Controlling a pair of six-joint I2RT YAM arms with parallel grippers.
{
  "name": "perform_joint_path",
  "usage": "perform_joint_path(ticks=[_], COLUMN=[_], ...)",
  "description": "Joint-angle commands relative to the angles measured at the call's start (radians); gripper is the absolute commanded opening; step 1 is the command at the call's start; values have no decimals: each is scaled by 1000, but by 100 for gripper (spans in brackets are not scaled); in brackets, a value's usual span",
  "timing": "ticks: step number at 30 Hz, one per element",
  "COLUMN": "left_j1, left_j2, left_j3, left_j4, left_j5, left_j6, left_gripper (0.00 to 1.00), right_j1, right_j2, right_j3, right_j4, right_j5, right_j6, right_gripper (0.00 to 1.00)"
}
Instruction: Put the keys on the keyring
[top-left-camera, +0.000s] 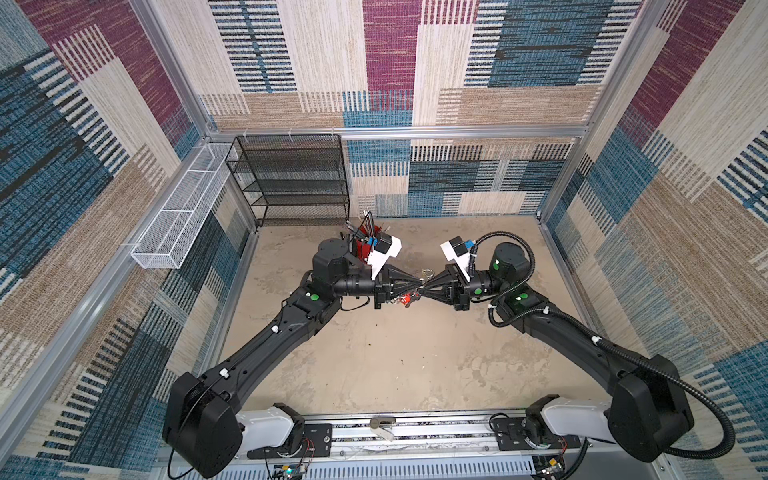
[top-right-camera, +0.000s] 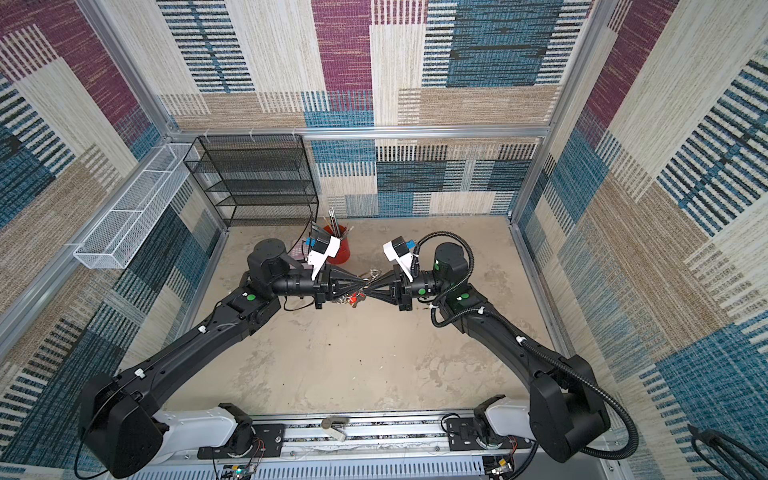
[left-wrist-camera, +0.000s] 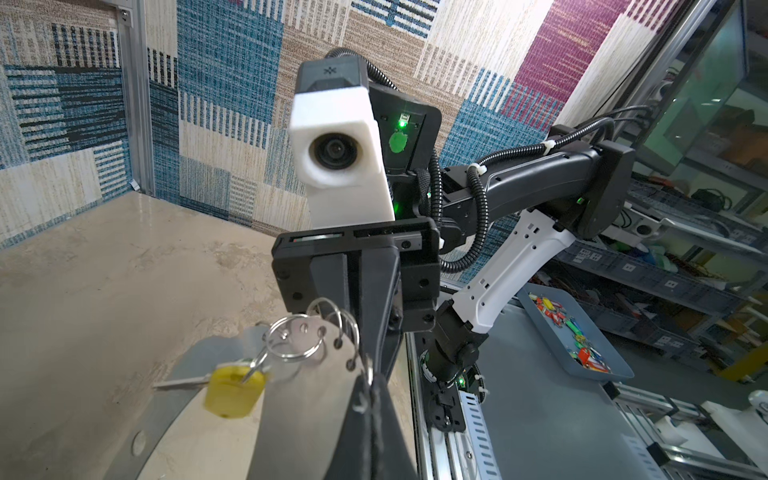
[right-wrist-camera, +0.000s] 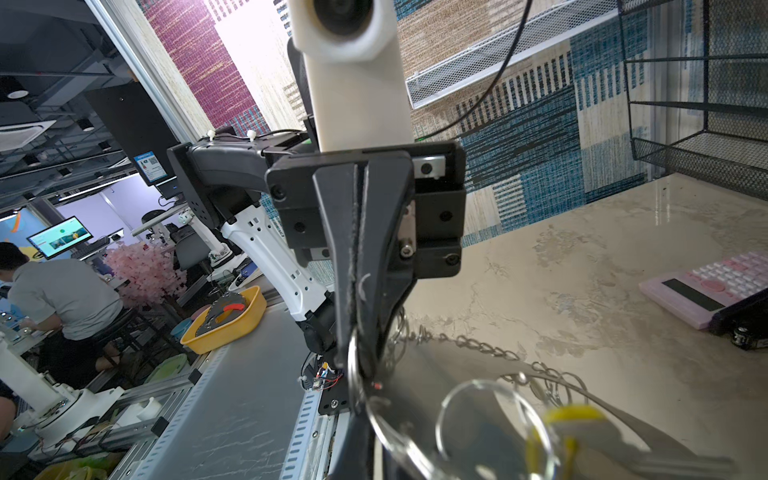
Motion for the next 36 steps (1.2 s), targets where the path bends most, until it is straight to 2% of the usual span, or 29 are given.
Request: perform_joint_path(ticks=[1, 5, 16, 19, 23, 36], left_j1=[-11, -10, -10, -10, -11, -11], left_j2=[0, 5, 32, 35, 41, 57], left_j3=[-24, -54, -79, -88, -96, -121], left_j4=[134, 168, 268, 294, 358, 455], left_j5=[76, 53, 27, 32, 51, 49], left_j6=[-77, -95, -159, -176, -208, -263], left_gripper=[0, 0, 0, 0, 0, 0], right_j1=[2, -27, -96, -111, -110, -90], right_j2=[-15, -57, -209, -245, -229, -151], right_j3=[6, -17, -70, -62, -31, -25], right_j4=[5, -30, -190, -206, -185, -52], right_j5=[101, 160, 236, 243, 195, 84], right_j6=[-1, -16, -66, -75, -66, -3], right_gripper=[19, 28, 36, 42, 49, 52])
